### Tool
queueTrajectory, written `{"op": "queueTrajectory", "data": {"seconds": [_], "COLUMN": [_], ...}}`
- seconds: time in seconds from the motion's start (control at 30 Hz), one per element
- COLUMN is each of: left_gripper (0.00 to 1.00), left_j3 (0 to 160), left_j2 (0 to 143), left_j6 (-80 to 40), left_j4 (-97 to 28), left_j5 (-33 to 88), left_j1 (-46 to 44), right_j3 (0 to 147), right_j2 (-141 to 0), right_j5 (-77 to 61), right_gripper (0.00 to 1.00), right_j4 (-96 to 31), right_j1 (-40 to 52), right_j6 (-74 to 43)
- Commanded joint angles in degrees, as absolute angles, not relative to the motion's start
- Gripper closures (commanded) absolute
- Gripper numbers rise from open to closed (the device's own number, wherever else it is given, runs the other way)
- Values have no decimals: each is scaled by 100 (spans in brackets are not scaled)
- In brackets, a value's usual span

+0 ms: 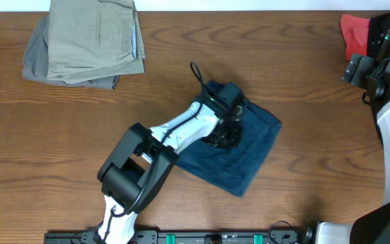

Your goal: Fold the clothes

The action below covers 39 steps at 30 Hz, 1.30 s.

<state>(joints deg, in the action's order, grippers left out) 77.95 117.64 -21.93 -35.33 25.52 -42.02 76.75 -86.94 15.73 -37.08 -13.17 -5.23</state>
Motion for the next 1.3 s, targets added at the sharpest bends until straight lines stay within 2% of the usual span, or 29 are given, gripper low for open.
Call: {"op": "queueTrajectory", "data": {"seconds": [0.0, 0.33, 0.6, 0.77, 1.0, 1.27], "left_gripper": [89, 89, 88, 88, 88, 89], "left_j3": [7703, 7703, 7721, 7765, 7776, 7767], "left_j2": [11994, 11990, 11990, 11773, 10960, 10726], "left_j6": [-2587, -3188, -3417, -3350, -2587, -2257], "left_j4": [-3336, -2082, -1157, -1531, -2383, -3450], "left_j5": [2961, 3065, 3044, 3096, 3393, 3142], "left_j1": [-4451, -4425, -3780, -2974, -1931, -1575], "right_j3": [7682, 7682, 7682, 7682, 7682, 7682], "right_j2": [-8718, -8718, -8718, -8718, -8718, -8718], "right_j5": [1645, 1647, 1645, 1645, 1645, 1645], "right_gripper": [1, 1, 1, 1, 1, 1], "right_j4": [-3708, -3708, -3708, -3708, -3708, -3708], "right_j1": [-1343, -1343, -1343, -1343, -1343, -1343], "right_j6": [-569, -569, -569, -569, -569, -569]}}
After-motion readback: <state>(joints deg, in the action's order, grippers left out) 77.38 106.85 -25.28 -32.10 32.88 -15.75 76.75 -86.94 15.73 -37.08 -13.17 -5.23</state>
